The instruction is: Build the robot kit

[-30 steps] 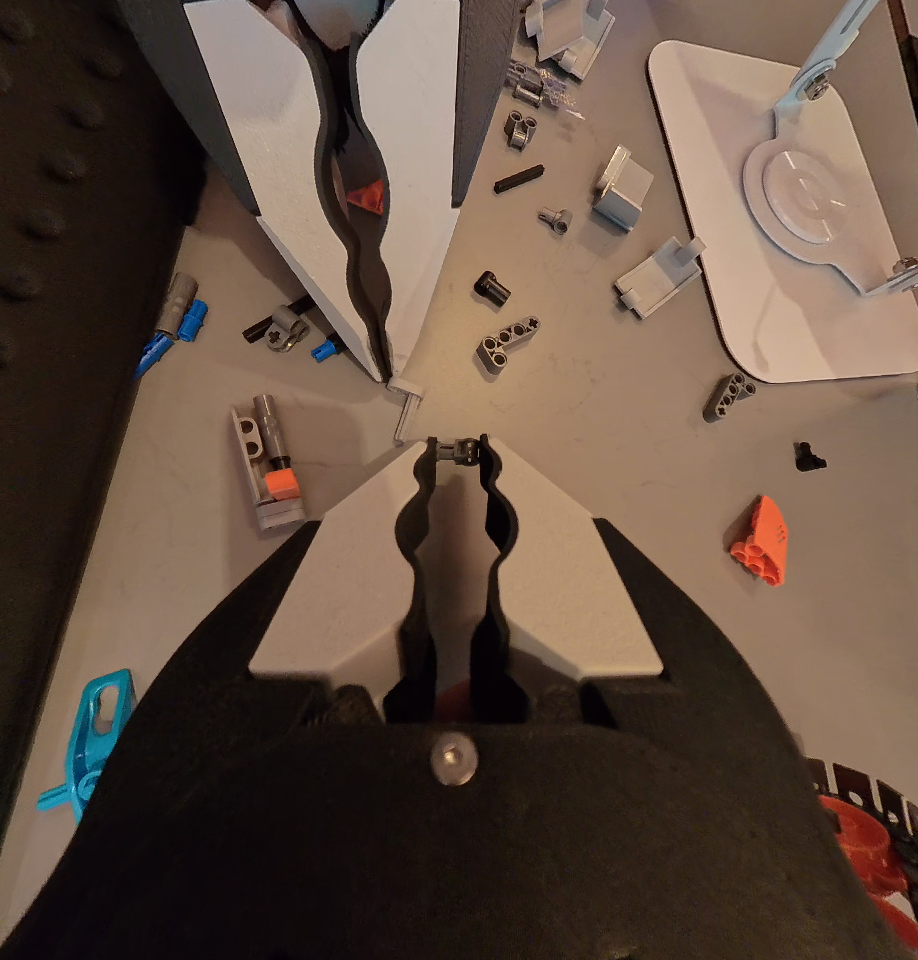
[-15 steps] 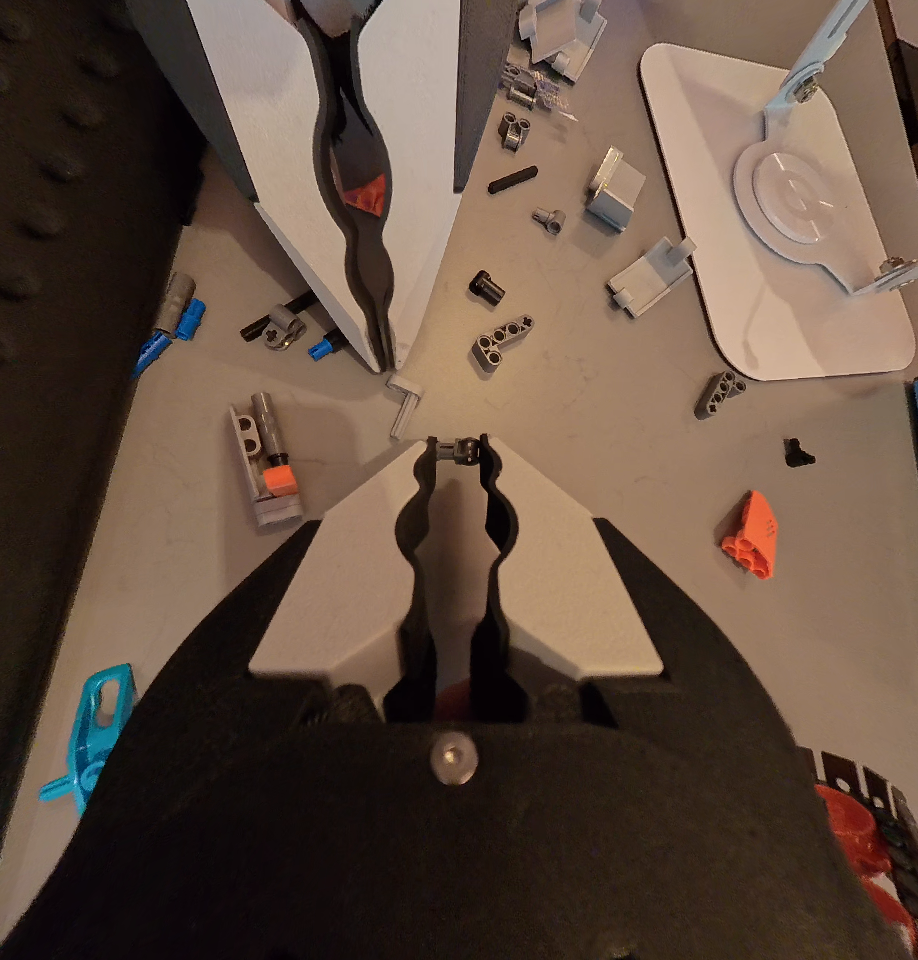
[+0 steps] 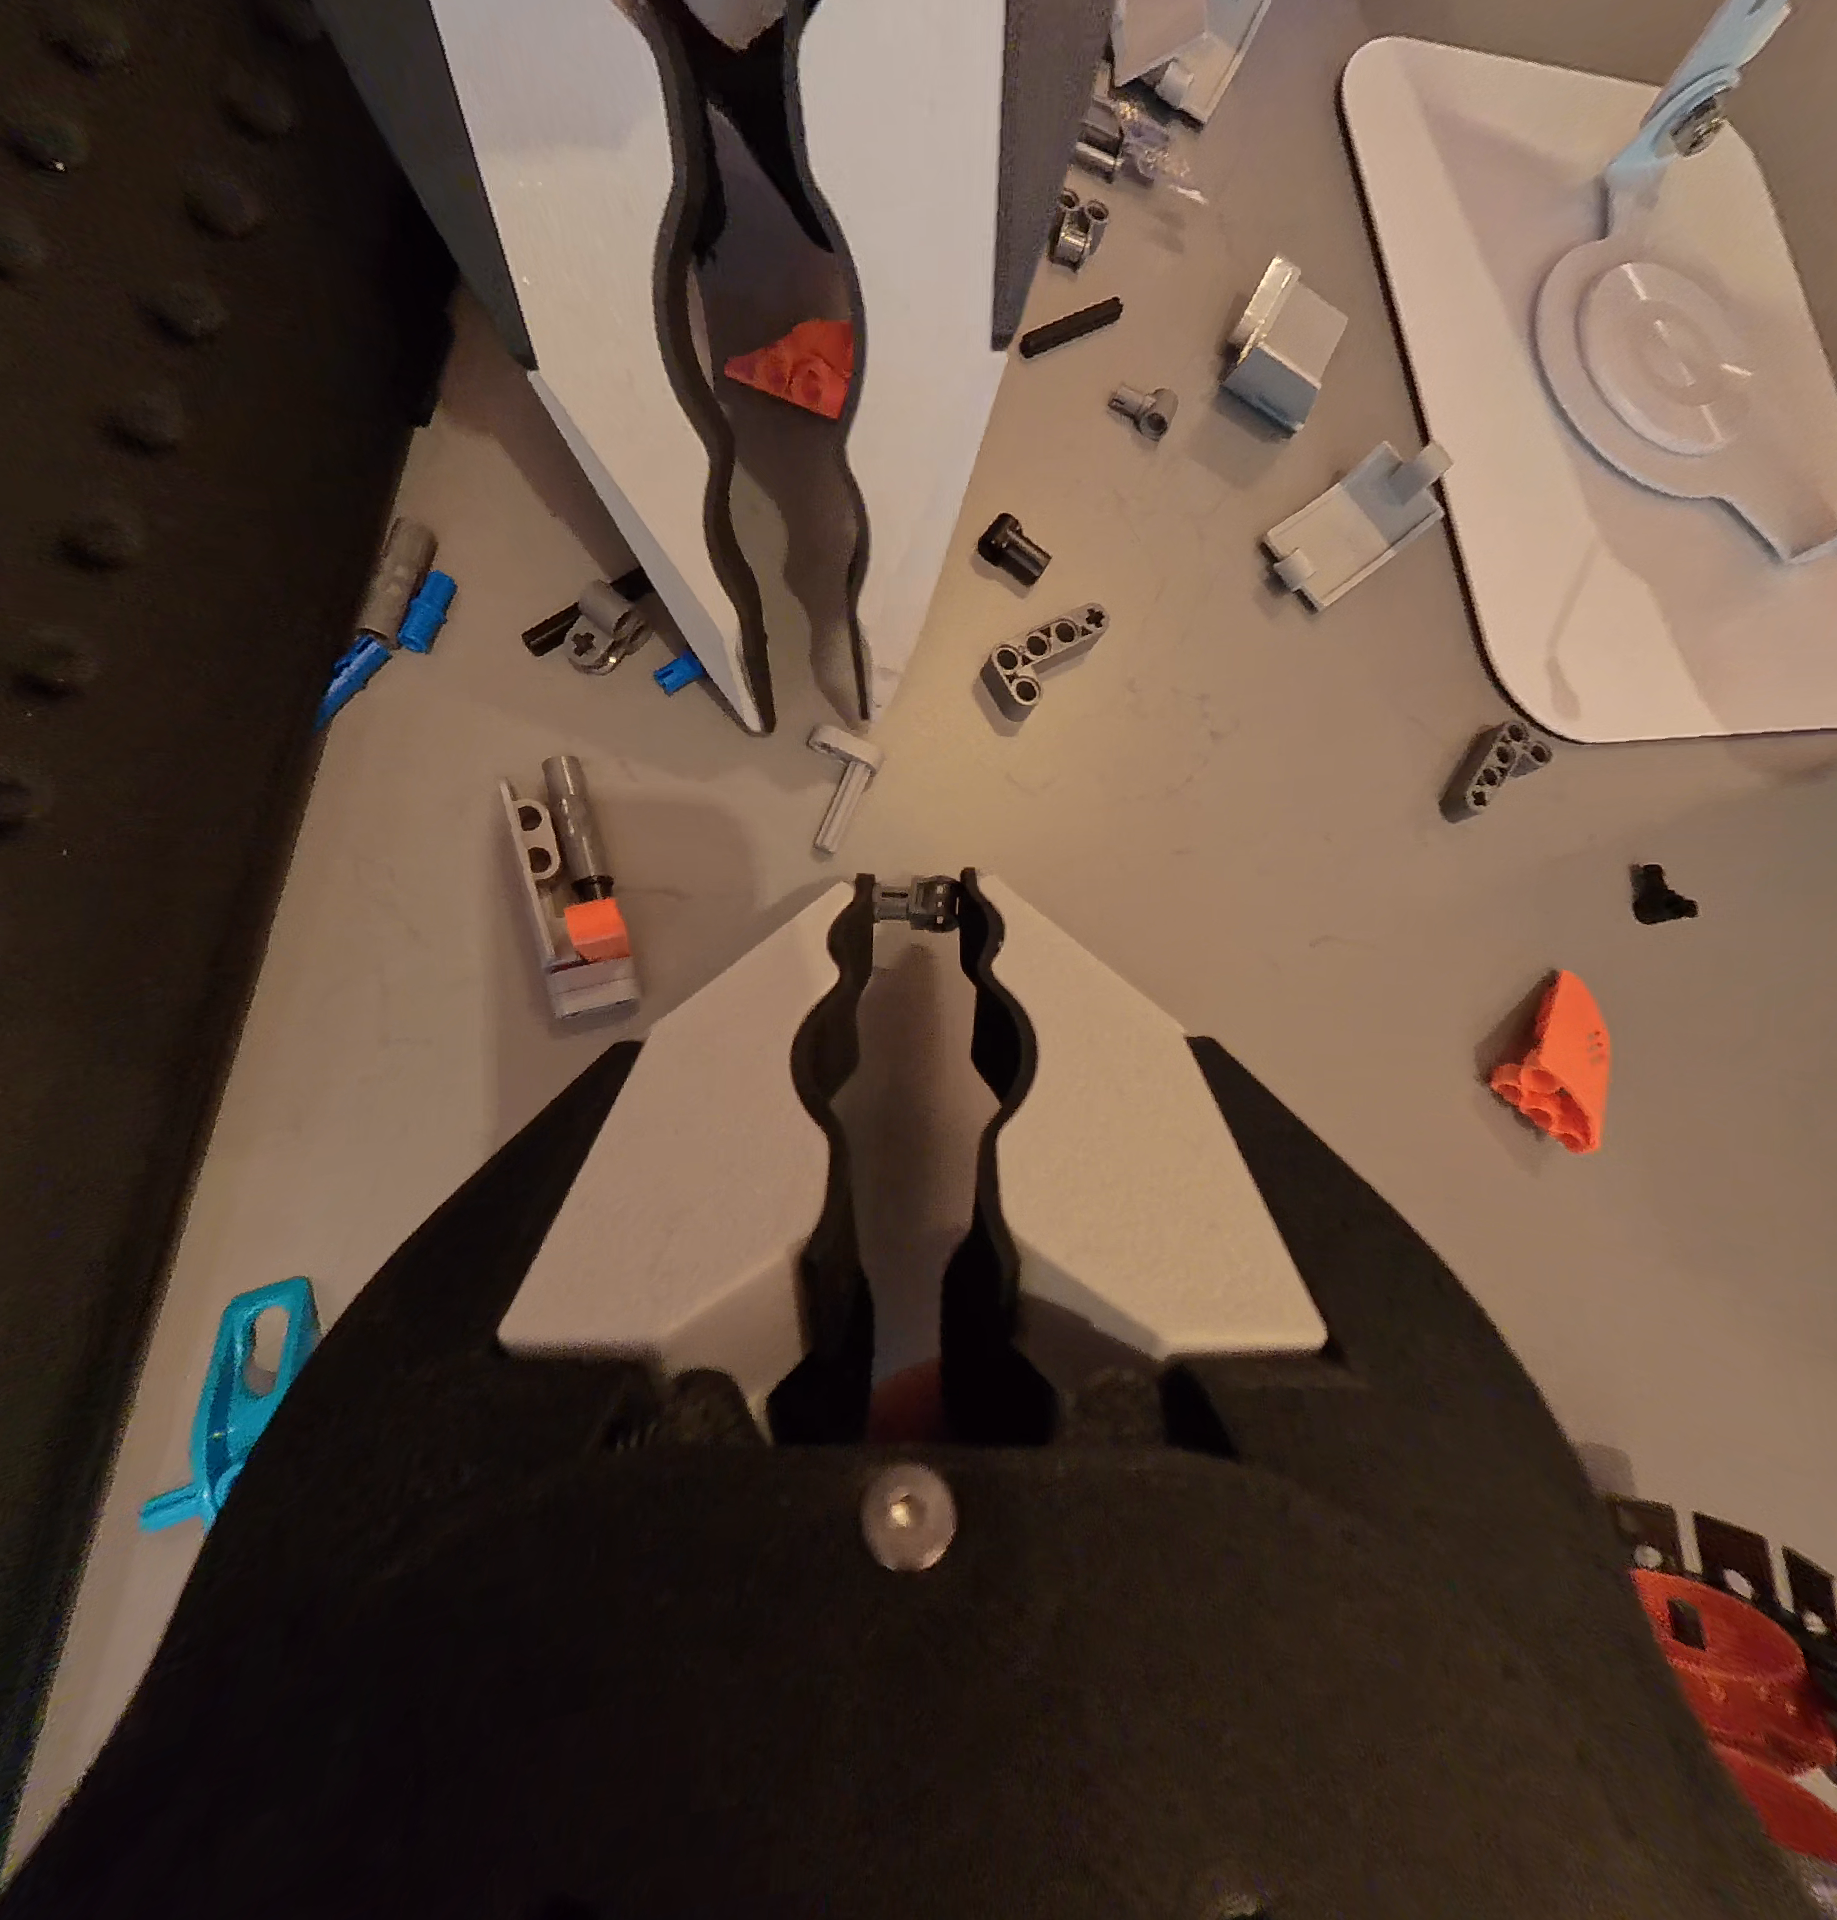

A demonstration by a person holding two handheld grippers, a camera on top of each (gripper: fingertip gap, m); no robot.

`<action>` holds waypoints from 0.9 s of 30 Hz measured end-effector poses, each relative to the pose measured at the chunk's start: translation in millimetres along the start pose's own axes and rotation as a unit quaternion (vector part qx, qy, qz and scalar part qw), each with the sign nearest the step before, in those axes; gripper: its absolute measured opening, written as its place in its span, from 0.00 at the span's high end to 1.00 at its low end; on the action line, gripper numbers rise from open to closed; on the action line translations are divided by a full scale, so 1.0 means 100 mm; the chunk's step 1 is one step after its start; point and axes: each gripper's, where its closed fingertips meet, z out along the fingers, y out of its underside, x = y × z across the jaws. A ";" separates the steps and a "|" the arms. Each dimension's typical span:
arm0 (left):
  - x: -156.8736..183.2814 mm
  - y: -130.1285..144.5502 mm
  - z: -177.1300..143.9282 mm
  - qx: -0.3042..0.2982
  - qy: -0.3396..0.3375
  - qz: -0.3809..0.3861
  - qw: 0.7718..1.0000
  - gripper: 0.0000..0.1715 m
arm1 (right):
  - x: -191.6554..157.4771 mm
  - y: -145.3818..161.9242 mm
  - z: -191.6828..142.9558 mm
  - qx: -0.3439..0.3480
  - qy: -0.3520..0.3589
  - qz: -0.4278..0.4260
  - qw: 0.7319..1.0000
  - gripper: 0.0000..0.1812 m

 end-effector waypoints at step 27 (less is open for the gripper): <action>-0.10 0.00 0.07 0.004 0.002 0.004 1.000 0.95 | -0.01 0.00 0.00 0.005 -0.007 0.006 1.000 0.93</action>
